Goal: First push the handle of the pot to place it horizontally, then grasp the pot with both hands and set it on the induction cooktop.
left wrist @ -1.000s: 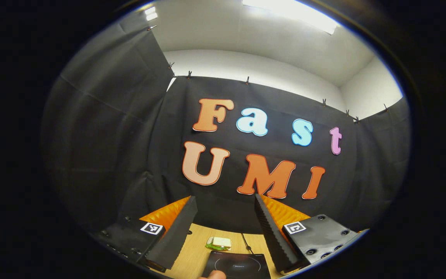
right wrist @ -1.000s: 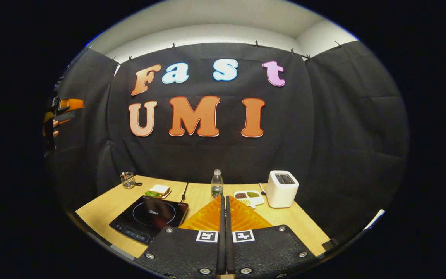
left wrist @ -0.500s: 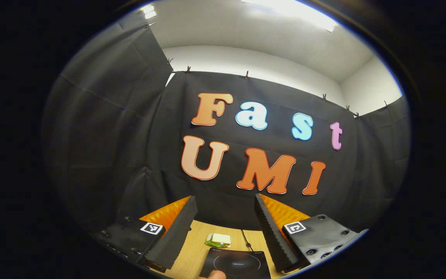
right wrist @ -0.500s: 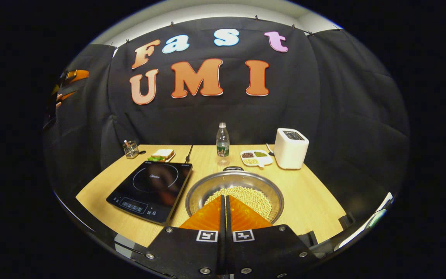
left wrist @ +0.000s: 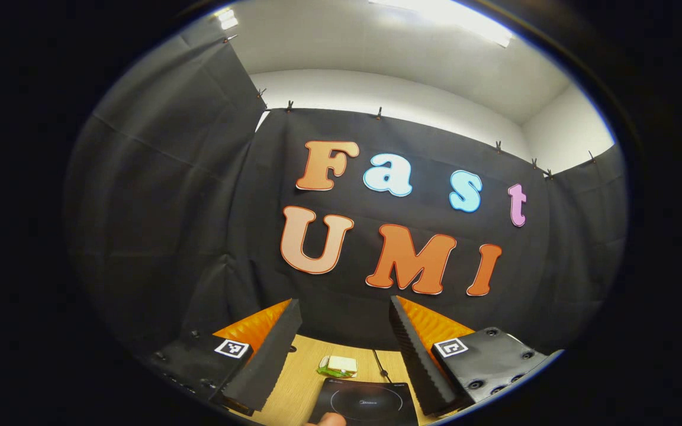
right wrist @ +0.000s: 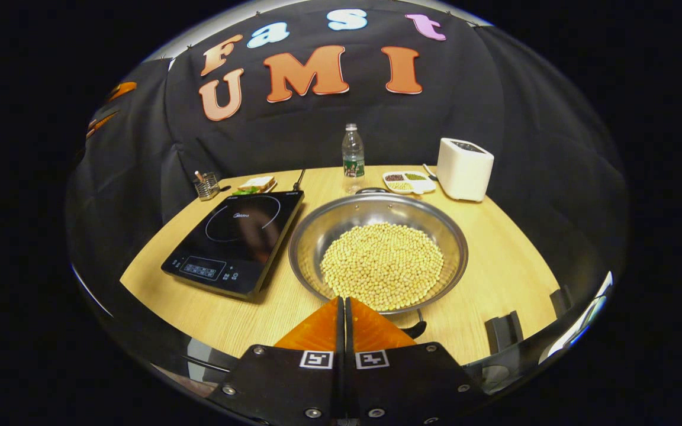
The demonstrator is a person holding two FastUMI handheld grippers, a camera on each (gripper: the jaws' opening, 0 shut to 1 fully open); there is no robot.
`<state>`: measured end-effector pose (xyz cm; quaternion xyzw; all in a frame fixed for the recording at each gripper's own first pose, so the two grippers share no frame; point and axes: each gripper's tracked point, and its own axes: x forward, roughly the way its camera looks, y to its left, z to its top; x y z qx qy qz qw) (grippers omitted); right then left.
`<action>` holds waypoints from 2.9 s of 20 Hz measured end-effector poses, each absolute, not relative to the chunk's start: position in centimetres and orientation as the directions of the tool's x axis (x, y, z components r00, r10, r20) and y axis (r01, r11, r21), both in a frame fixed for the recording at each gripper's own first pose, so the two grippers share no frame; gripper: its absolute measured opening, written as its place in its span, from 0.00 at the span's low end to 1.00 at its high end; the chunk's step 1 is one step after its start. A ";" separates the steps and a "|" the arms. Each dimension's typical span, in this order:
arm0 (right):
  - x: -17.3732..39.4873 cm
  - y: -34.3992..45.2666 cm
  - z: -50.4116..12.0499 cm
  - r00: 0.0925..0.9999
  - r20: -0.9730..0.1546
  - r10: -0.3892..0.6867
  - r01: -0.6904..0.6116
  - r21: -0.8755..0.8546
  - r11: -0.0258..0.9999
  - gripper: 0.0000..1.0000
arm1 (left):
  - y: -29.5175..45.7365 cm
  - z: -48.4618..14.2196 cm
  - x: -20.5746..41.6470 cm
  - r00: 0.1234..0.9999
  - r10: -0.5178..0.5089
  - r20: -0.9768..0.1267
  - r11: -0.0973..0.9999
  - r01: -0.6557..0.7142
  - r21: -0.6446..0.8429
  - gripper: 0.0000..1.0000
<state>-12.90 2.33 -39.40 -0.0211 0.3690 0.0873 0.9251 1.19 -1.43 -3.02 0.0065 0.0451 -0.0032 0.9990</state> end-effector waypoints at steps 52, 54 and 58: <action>-7.3 -13.5 -42.4 0.673 -0.731 -0.111 0.099 -0.060 0.993 0.00 | -9.3 -4.6 4.6 0.993 -0.077 -0.093 0.997 0.079 0.016 0.97; -7.1 -14.0 -42.5 0.672 -0.732 -0.111 0.115 -0.045 0.992 0.00 | -9.7 -4.7 4.8 0.993 -0.080 -0.091 0.996 0.082 0.020 0.97; -6.2 -14.7 -42.6 0.678 -0.725 -0.121 0.128 -0.045 0.991 0.00 | -10.5 -4.8 5.0 0.992 -0.088 -0.089 0.995 0.091 0.033 0.98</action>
